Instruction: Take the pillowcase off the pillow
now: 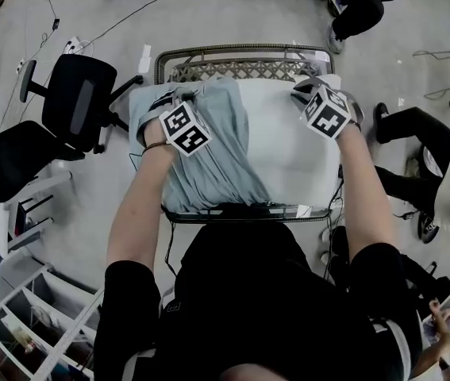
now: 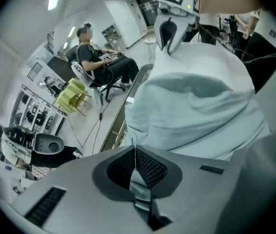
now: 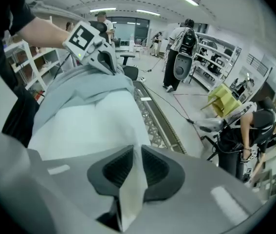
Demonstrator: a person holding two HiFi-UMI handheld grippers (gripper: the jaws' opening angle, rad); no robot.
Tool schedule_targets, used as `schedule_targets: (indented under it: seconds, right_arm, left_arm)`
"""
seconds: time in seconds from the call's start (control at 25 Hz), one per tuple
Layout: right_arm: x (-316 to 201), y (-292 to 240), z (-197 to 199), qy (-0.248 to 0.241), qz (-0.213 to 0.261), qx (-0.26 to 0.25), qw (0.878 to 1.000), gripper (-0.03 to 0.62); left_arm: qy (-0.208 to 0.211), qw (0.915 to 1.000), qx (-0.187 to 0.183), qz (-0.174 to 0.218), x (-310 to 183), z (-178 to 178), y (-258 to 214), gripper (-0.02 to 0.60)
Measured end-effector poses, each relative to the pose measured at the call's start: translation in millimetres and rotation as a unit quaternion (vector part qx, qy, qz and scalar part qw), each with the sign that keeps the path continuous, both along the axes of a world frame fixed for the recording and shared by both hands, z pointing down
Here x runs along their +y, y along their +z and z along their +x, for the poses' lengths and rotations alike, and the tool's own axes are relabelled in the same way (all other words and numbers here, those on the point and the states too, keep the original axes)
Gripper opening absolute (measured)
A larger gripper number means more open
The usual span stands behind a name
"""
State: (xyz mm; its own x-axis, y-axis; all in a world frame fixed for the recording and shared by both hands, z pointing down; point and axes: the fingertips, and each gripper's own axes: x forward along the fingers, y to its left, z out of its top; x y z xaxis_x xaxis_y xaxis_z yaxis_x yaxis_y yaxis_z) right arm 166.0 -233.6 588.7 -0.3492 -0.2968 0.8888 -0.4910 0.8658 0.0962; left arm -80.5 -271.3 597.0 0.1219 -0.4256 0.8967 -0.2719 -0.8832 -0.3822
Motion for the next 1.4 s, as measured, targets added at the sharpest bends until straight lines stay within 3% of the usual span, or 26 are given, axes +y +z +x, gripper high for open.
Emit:
schedule_targets:
  seconds: [0.08, 0.16, 0.24, 0.32, 0.48, 0.68, 0.92, 1.12, 1.2, 1.28, 1.4]
  right_arm:
    - [-6, 3, -1, 0.003, 0.031, 0.034, 0.999, 0.097]
    - [-7, -4, 2, 0.022, 0.064, 0.048, 0.997, 0.106]
    - [3, -16, 0, 0.042, 0.080, 0.034, 0.995, 0.109]
    - [24, -25, -10, 0.048, 0.079, 0.014, 0.996, 0.125]
    - [89, -26, -32, 0.048, 0.062, -0.007, 0.997, 0.177]
    - [184, -9, -47, 0.046, 0.035, 0.003, 0.998, 0.210]
    - [251, 18, -54, 0.029, 0.024, 0.057, 0.998, 0.289]
    - [265, 30, -34, 0.048, 0.033, 0.069, 0.996, 0.293]
    - [266, 38, -30, 0.041, 0.045, 0.074, 0.995, 0.302]
    - [264, 48, -31, 0.026, 0.067, 0.084, 0.994, 0.301]
    - [259, 55, -30, 0.012, 0.099, 0.105, 0.989, 0.258]
  left_arm:
    - [-0.041, 0.9976, 0.056, 0.001, 5, 3, -11, 0.011]
    - [-0.081, 0.9895, 0.120, -0.006, 16, 10, -22, 0.025]
    - [-0.102, 0.9805, 0.168, -0.009, 32, 17, -30, 0.099]
    - [-0.109, 0.9735, 0.201, -0.013, 56, 23, -33, 0.115]
    - [-0.108, 0.9636, 0.242, -0.035, 119, 32, -28, 0.124]
    - [-0.116, 0.9469, 0.293, -0.063, 197, 51, -24, 0.155]
    - [-0.117, 0.9427, 0.305, -0.068, 260, 68, -17, 0.218]
    - [-0.149, 0.9200, 0.347, -0.104, 289, 126, -2, 0.243]
    - [-0.164, 0.9245, 0.334, -0.083, 284, 142, 11, 0.265]
    - [-0.164, 0.9382, 0.301, -0.051, 275, 145, 25, 0.262]
    - [-0.130, 0.9578, 0.255, -0.025, 270, 137, 32, 0.152]
